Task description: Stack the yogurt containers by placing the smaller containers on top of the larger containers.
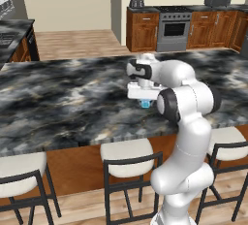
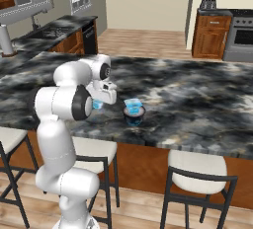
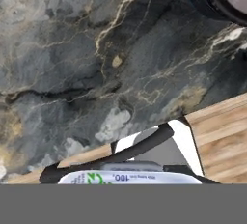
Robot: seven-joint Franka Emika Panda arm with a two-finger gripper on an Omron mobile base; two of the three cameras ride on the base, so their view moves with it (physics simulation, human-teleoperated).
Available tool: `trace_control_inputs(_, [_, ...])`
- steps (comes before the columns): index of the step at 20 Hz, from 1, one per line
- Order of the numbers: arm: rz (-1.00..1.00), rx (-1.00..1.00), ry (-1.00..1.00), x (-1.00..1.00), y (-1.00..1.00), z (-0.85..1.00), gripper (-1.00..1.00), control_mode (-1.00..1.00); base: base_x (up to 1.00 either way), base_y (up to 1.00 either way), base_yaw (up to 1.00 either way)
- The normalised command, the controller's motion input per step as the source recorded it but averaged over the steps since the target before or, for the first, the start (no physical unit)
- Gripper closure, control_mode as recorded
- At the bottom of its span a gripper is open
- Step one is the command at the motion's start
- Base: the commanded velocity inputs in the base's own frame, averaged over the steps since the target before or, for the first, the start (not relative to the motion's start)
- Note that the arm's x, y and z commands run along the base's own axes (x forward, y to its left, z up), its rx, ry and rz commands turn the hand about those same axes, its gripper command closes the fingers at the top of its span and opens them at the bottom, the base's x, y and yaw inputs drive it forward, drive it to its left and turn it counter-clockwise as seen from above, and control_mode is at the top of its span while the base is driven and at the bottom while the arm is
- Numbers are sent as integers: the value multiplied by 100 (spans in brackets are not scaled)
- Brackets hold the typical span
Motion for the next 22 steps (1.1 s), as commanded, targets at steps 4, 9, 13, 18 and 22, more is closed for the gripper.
trace_control_inputs(4, [-1,0,21,-1,-19,43,100,-100,0,0,0])
trace_control_inputs(9, [0,0,21,0,-19,38,100,-100,0,0,0])
trace_control_inputs(13, [0,0,17,0,-25,33,100,-100,0,0,0])
trace_control_inputs(18, [0,0,10,-3,-27,25,100,-100,0,0,0])
trace_control_inputs(22, [0,0,1,-10,-19,18,100,-100,0,0,0])
